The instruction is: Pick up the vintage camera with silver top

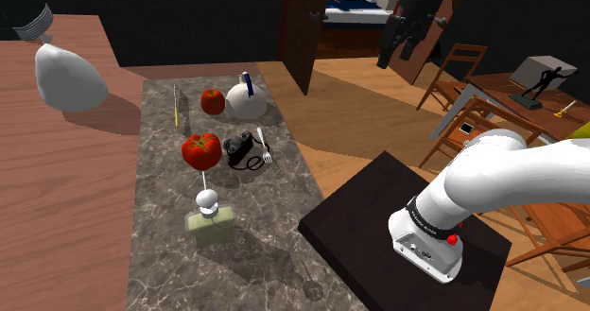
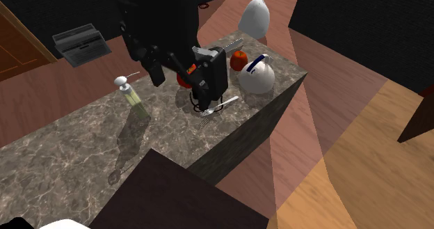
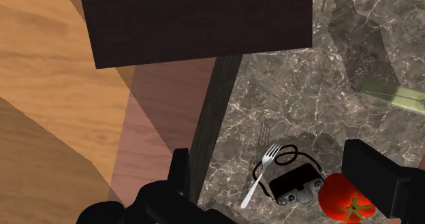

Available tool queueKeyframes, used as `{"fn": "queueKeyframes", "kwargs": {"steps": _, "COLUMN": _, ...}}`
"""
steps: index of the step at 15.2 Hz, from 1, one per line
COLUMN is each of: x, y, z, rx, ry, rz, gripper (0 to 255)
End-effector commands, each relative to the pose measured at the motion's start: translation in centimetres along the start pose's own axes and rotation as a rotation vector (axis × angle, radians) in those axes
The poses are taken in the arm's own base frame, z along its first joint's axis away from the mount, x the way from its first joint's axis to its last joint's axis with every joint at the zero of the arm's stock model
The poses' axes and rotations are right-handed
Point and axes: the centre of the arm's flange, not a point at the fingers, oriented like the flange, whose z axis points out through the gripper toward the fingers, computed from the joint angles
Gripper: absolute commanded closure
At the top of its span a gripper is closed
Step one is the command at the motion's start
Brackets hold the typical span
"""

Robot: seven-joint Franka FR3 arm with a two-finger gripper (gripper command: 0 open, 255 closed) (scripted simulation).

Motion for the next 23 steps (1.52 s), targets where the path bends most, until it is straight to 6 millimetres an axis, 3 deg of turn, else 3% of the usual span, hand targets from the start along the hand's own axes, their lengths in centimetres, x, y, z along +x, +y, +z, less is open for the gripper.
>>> {"fn": "queueKeyframes", "kwargs": {"steps": 1, "x": 0.0, "y": 0.0, "z": 0.0, "rx": 0.000, "ry": 0.000, "rz": 0.000, "gripper": 0}}
{"fn": "queueKeyframes", "kwargs": {"steps": 12, "x": 6.1, "y": -8.6, "z": 9.9, "rx": -0.001, "ry": 0.009, "rz": 0.219, "gripper": 0}}
{"fn": "queueKeyframes", "kwargs": {"steps": 23, "x": 13.9, "y": -15.6, "z": 19.8, "rx": -0.002, "ry": 0.019, "rz": 0.438, "gripper": 0}}
